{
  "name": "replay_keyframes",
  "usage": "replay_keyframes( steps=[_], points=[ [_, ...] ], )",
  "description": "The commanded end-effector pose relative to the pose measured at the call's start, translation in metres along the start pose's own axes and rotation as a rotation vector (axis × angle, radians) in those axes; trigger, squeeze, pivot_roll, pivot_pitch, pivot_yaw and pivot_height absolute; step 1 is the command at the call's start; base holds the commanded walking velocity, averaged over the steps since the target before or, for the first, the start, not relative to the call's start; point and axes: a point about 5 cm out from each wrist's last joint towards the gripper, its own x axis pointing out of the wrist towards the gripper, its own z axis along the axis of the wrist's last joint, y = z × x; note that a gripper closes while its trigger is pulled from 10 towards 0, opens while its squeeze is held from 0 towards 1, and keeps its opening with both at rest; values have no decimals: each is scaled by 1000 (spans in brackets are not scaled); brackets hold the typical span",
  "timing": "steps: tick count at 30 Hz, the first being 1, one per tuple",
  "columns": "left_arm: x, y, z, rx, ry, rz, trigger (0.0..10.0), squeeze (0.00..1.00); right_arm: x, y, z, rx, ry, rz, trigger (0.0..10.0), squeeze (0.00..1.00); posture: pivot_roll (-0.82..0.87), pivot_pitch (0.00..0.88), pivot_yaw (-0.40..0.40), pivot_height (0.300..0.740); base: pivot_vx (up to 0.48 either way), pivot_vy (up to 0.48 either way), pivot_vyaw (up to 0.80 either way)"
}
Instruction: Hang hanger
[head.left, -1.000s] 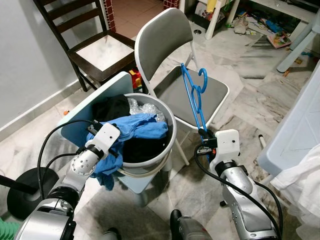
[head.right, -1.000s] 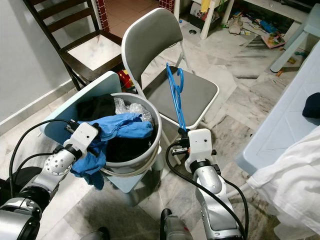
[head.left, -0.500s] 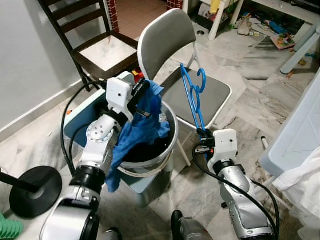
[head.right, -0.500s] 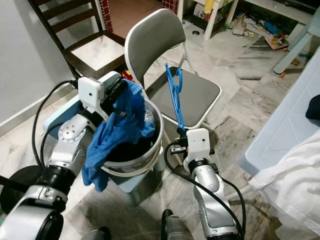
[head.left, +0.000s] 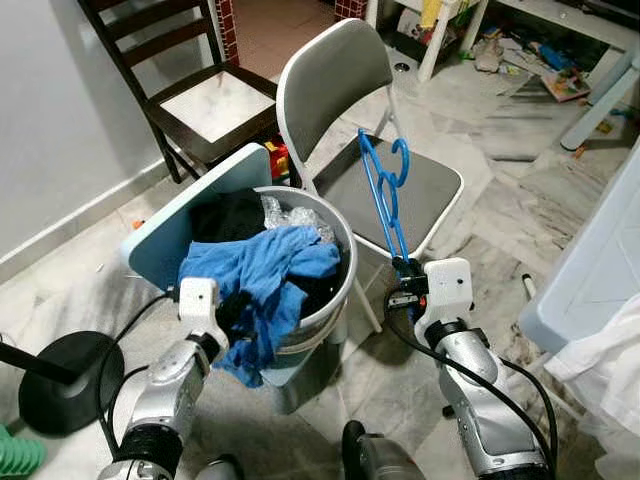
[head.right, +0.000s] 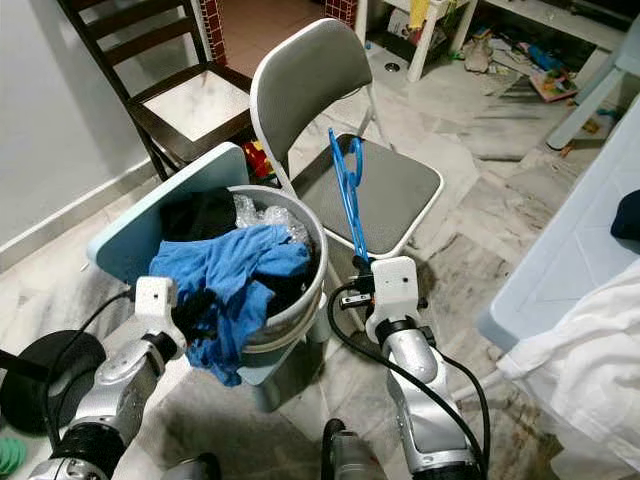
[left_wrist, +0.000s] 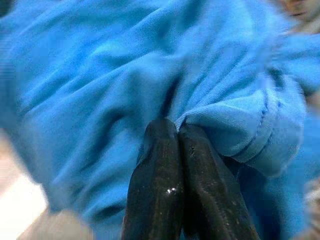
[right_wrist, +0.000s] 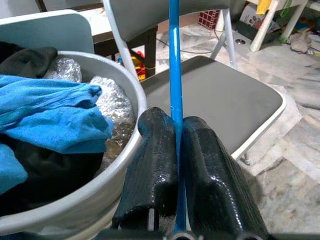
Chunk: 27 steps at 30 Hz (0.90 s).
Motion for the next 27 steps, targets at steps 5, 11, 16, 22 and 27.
replay_keyframes(
  steps=[5,11,16,22,27],
  points=[
    [-7,12,-9,-7,34,80,10000,1000,0,-1,-1,-7,-2,6,10000,0,-177,215,-51,740,0,0,0],
    [-9,13,20,306,-128,107,10000,1000,1,0,0,-7,-4,9,10000,0,-174,216,-44,740,0,0,0],
    [-16,5,32,466,-234,86,10000,1000,1,1,-1,-3,-4,8,10000,0,-168,218,-41,740,0,0,0],
    [-22,-3,25,525,-248,62,10000,1000,2,2,-1,-1,-5,11,10000,0,-167,216,-41,740,0,0,0],
    [-31,-12,10,618,-253,39,10000,1000,3,1,-1,-5,-5,12,10000,0,-165,214,-46,740,0,0,0]
  ],
)
